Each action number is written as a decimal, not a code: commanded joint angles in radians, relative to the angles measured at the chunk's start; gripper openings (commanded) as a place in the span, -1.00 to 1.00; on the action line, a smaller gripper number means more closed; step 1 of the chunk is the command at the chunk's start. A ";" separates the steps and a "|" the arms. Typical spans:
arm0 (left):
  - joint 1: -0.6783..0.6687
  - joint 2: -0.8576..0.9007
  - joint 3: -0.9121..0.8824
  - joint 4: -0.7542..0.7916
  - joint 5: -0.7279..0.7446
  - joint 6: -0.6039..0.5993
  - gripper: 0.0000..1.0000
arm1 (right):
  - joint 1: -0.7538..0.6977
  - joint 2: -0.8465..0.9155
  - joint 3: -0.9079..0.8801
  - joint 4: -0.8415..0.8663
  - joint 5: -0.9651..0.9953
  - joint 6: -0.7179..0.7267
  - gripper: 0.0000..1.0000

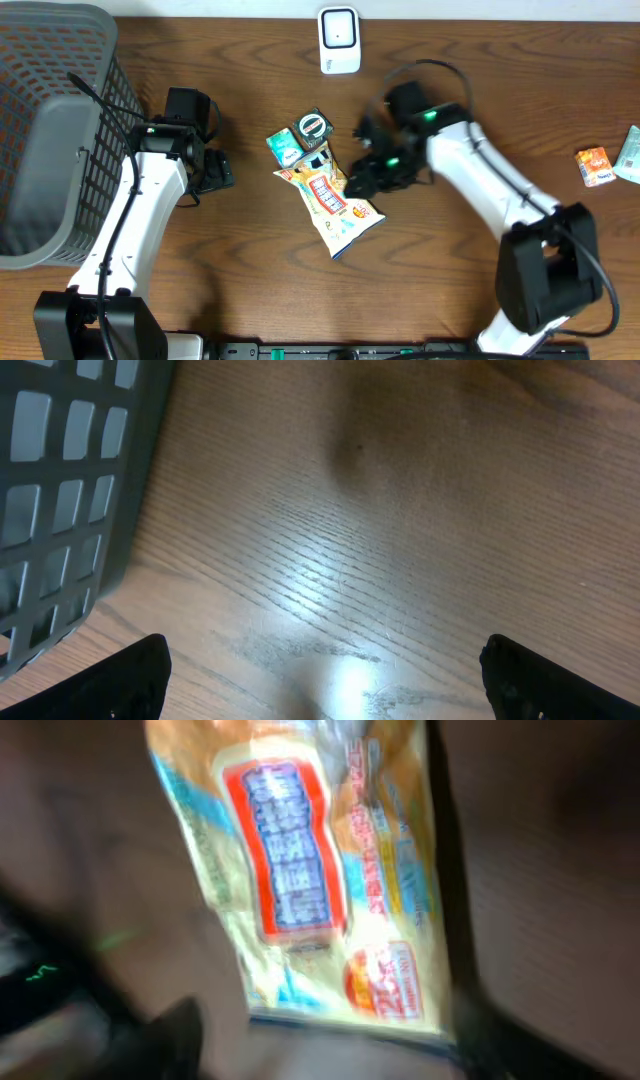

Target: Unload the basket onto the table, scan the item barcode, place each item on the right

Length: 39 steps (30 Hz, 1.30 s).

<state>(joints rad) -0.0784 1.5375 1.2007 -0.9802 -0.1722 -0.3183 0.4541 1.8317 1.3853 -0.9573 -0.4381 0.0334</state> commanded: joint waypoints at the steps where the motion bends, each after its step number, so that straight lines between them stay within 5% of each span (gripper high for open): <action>1: 0.003 0.000 -0.004 -0.003 -0.020 -0.013 0.96 | 0.171 -0.022 0.020 0.040 0.357 0.124 0.70; 3: 0.003 0.000 -0.004 -0.003 -0.020 -0.013 0.95 | 0.298 -0.013 0.019 0.077 0.572 0.206 0.98; 11: 0.003 0.000 -0.004 -0.003 -0.020 -0.013 0.96 | 0.499 0.063 0.013 0.162 0.858 0.266 0.99; 27: 0.003 0.000 -0.004 -0.003 -0.020 -0.013 0.95 | 0.381 0.220 0.007 0.185 0.909 0.310 0.98; 30: 0.003 0.000 -0.004 -0.003 -0.020 -0.013 0.95 | 0.342 0.228 0.006 0.184 0.827 0.309 0.33; 34: 0.003 0.000 -0.004 -0.003 -0.020 -0.013 0.95 | 0.303 0.251 0.005 0.199 0.766 0.309 -0.11; 35: 0.003 0.000 -0.004 -0.003 -0.020 -0.013 0.95 | 0.295 0.264 0.004 0.207 0.760 0.304 -0.36; 36: 0.003 0.000 -0.004 -0.003 -0.020 -0.013 0.96 | 0.290 0.269 0.004 0.211 0.747 0.290 -0.85; 39: 0.003 0.000 -0.004 -0.003 -0.020 -0.013 0.95 | 0.269 0.281 0.005 0.230 0.625 0.221 -0.98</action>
<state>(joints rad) -0.0784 1.5375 1.2007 -0.9802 -0.1722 -0.3183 0.7544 2.0533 1.4036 -0.7452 0.3721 0.3119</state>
